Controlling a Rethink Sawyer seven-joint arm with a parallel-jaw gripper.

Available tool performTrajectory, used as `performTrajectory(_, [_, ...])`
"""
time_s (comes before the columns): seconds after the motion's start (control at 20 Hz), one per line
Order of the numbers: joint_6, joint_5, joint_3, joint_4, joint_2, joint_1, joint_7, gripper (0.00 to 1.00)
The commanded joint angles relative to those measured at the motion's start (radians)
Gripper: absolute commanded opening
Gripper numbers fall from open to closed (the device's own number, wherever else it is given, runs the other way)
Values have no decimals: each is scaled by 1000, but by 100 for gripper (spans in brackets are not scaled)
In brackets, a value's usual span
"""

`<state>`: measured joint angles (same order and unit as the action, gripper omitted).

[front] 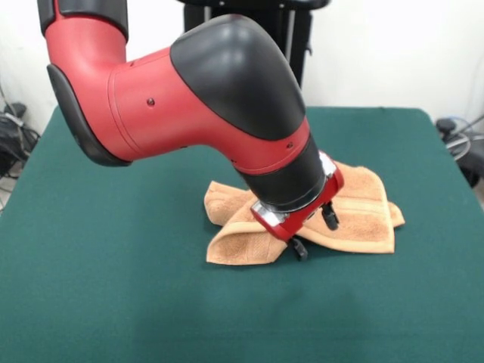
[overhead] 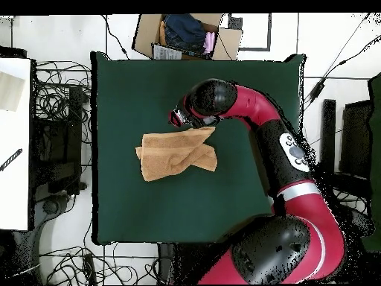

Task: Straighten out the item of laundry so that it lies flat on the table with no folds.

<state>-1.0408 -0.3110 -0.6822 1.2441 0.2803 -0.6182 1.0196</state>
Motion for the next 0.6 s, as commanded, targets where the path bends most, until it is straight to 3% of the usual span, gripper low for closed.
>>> performTrajectory(0.05, [-117, -84, 71, -39, 35, 56, -57, 100])
performTrajectory(0.6, [-95, -106, 76, -31, 4, 50, -59, 100])
